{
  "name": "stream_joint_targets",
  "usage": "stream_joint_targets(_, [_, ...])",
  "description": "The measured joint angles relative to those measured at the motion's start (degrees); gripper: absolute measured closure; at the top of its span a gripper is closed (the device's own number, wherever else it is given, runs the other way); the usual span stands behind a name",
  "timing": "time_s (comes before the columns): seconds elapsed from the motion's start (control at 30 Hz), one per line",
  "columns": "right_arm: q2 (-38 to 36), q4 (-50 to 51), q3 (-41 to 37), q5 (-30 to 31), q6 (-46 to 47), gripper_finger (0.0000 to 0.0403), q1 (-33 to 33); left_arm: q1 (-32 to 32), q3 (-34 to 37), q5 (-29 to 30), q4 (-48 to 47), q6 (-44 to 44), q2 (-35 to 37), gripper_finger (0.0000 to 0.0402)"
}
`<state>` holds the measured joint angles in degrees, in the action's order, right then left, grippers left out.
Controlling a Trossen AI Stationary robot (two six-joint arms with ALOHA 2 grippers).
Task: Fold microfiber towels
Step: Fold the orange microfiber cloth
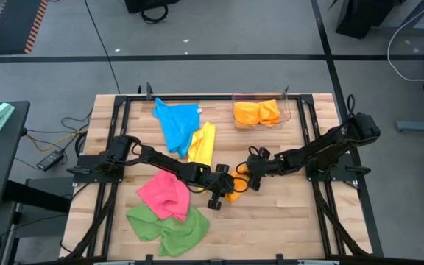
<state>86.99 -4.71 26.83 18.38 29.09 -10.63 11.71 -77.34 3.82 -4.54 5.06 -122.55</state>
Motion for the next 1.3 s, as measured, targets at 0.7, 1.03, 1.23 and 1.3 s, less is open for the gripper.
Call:
stream_joint_targets(0.7, [-3.4, 14.7, 6.2, 2.6, -16.3, 0.0396, -0.9, 0.0, 0.1, 1.5, -10.7, 1.6, 7.1, 0.0373])
stream_joint_targets(1.03, [-7.0, 21.8, 11.4, 16.3, -35.3, 0.0392, -7.3, -0.1, 0.0, 1.6, -13.8, -3.4, 12.9, 0.0363])
stream_joint_targets(1.23, [-8.9, 25.5, 15.3, 23.4, -42.0, 0.039, -10.8, -2.1, -0.1, 5.2, -11.1, -12.4, 16.8, 0.0337])
stream_joint_targets(1.3, [-9.5, 27.5, 16.9, 24.2, -43.5, 0.039, -11.9, -2.6, -0.1, 5.3, -9.4, -13.1, 17.8, 0.032])
